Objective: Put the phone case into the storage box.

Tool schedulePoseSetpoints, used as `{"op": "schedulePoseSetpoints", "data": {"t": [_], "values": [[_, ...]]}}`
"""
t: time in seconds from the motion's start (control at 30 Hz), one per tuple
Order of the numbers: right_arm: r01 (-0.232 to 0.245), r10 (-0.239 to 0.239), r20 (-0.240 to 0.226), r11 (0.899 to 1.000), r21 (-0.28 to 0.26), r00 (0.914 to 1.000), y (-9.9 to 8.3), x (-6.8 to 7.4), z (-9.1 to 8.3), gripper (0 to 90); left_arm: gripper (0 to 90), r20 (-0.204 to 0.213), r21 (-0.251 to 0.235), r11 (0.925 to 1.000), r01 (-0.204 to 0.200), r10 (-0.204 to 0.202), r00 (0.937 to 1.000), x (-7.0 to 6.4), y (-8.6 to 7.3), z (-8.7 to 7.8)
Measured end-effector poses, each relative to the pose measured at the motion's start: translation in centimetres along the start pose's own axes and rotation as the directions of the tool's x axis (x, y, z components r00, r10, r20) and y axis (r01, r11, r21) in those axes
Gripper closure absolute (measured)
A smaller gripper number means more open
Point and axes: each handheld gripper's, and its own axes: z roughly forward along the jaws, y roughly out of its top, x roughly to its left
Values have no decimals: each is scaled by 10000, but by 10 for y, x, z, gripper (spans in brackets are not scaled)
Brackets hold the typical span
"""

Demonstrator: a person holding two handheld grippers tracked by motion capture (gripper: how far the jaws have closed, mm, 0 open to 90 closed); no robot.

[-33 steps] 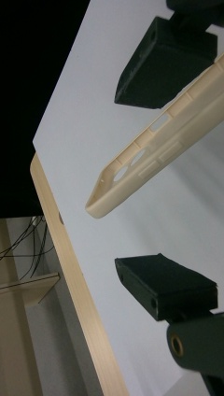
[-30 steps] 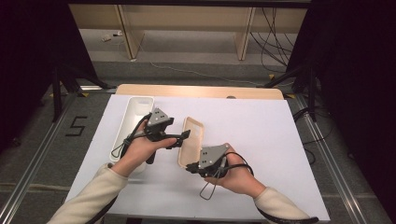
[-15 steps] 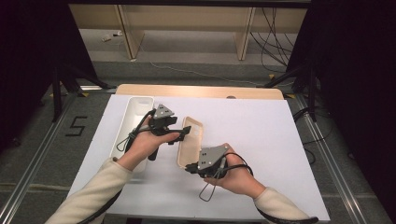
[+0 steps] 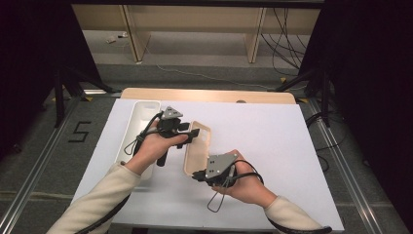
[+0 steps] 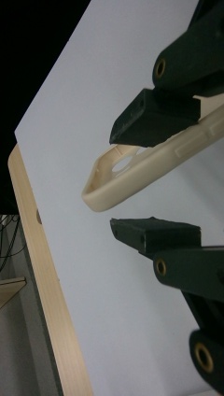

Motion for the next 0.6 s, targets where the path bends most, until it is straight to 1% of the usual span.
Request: {"op": "schedulePoseSetpoints", "data": {"t": [0.03,0.07,0.13,0.17,0.2,0.27,0.33,0.4,0.47,0.5,0.53,0.57,0.6], "values": [[16,-16,3,10000,24,10000,0,0,0,882,534,11,5,10000,25,-25,10000,0,0,0],[6,-6,4,10000,28,10000,0,0,0,882,544,-6,-83,9998,171,-172,9999,-1,0,1],[80,-80,72,9999,66,9999,0,0,1,882,574,-47,-136,9996,266,-267,9996,-1,0,1],[70,-70,10,10000,71,10000,0,0,0,882,586,-76,-30,9998,178,-178,9998,0,0,0],[55,-55,-45,9999,111,10000,0,0,1,882,599,-87,-40,9998,213,-213,9997,0,1,0],[172,-172,16,9998,121,9999,-1,0,1,882,616,-68,-45,9997,234,-234,9997,0,1,0],[185,-185,12,9997,145,9998,-1,0,2,881,629,-73,-19,9997,261,-261,9996,-1,2,-2],[277,-279,93,9994,194,9996,0,1,2,882,644,-40,-198,9986,488,-489,9988,-3,2,-2],[277,-279,79,9993,256,9996,0,1,3,882,660,-70,-212,9983,534,-536,9985,-5,3,-3],[297,-299,50,9989,351,9995,-1,2,3,882,669,-68,-179,9988,455,-457,9989,-4,4,-4],[340,-344,96,9987,383,9994,-1,2,4,882,677,-32,-121,9989,461,-461,9989,-5,4,-5],[341,-343,35,9986,396,9994,-1,2,4,882,686,-25,-205,9976,655,-656,9978,-6,5,-5],[385,-390,104,9982,455,9992,-1,2,5,882,695,-53,-139,9979,625,-626,9980,-6,6,-6]]}}
